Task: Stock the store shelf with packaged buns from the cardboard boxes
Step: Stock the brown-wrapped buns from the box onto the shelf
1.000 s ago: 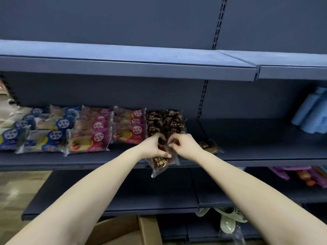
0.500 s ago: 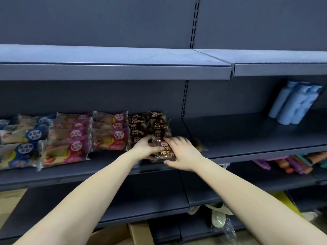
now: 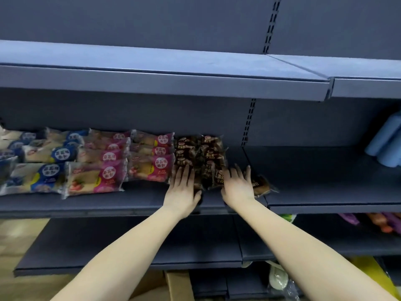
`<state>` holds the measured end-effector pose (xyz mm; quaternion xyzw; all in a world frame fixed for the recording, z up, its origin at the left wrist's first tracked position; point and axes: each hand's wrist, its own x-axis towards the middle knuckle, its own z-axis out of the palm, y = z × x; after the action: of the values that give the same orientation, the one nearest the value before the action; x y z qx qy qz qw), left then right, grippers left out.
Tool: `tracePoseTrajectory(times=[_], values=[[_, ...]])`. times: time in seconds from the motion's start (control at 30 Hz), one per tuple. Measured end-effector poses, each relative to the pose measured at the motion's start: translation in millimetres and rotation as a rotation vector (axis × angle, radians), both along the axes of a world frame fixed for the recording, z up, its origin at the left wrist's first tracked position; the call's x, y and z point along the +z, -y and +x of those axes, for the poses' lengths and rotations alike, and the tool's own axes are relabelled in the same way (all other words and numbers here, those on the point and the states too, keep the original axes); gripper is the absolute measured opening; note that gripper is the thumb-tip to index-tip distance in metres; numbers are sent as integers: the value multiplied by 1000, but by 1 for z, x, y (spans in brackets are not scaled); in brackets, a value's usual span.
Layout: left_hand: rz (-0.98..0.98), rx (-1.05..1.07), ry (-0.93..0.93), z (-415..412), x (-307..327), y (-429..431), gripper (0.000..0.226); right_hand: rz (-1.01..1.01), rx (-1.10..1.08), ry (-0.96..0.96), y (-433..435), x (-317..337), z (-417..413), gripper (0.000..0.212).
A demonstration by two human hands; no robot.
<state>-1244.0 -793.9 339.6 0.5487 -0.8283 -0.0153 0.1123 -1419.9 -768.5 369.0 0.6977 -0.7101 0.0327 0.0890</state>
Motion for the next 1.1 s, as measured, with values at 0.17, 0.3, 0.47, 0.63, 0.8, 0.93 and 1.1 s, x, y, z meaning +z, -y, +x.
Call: tracePoseTrajectory(times=[0.17,0.3,0.47,0.63,0.8,0.93,1.1], values=[[-55,3,12,4,-18,-1,71,-9,116,36,13,-11,14,73],[-125,-7,-58,5,-21,-2,70,-81,152,37,18,-27,18,68],[-136,6,-67,5,-26,-1,70,-188,224,158,20,-41,15,62],[-166,25,-57,4,-30,-1,72,-209,279,228,20,-47,14,59],[-244,-4,-46,5,-30,-1,65,-326,248,213,18,-46,14,51],[-276,-19,-44,5,-32,0,61,-375,151,191,15,-48,15,48],[-300,-16,-47,5,-32,1,60,-320,198,191,18,-51,14,53]])
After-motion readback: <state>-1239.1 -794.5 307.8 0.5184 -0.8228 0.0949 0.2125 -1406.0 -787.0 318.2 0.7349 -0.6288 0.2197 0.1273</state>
